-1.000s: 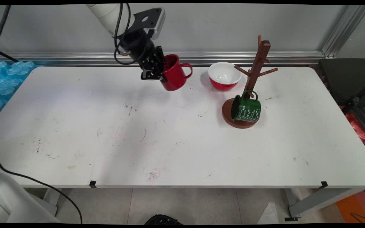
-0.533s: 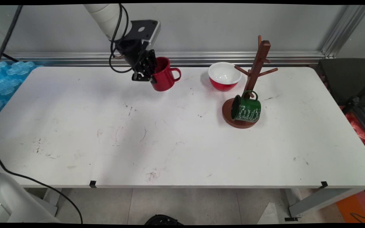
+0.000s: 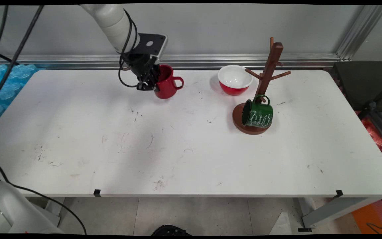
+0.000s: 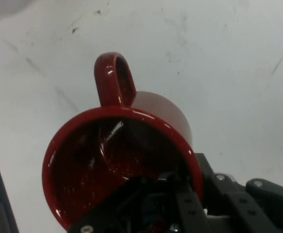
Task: Place the picked object on the table
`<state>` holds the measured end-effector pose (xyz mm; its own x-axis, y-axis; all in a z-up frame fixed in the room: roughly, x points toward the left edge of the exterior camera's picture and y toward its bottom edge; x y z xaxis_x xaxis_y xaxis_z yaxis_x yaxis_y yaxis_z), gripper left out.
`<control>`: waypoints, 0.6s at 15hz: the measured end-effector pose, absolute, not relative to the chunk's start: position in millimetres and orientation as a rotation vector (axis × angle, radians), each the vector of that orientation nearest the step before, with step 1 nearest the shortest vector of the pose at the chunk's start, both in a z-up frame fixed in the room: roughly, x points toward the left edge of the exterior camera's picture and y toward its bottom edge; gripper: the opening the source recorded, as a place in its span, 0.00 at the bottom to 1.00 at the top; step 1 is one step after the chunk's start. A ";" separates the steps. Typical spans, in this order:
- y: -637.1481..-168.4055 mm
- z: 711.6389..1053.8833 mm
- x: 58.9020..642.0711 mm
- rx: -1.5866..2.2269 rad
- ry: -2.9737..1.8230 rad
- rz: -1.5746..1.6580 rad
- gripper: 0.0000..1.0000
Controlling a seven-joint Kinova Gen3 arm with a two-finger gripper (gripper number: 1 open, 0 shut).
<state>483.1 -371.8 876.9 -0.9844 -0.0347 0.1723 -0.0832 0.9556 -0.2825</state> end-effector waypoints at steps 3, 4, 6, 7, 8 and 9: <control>-374.0 867.1 482.1 0.151 -2.947 0.448 0.00; -374.8 863.7 480.9 0.180 -2.947 0.453 0.00; -375.0 857.5 478.4 0.230 -2.945 0.453 0.00; -374.8 854.1 476.4 0.252 -2.943 0.449 0.00; -374.2 851.3 474.6 0.270 -2.942 0.444 0.00; -373.4 848.2 472.7 0.288 -2.940 0.437 0.00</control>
<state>472.7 -373.4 848.2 -0.9695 -0.1661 0.1805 -0.2114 0.9389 -0.2716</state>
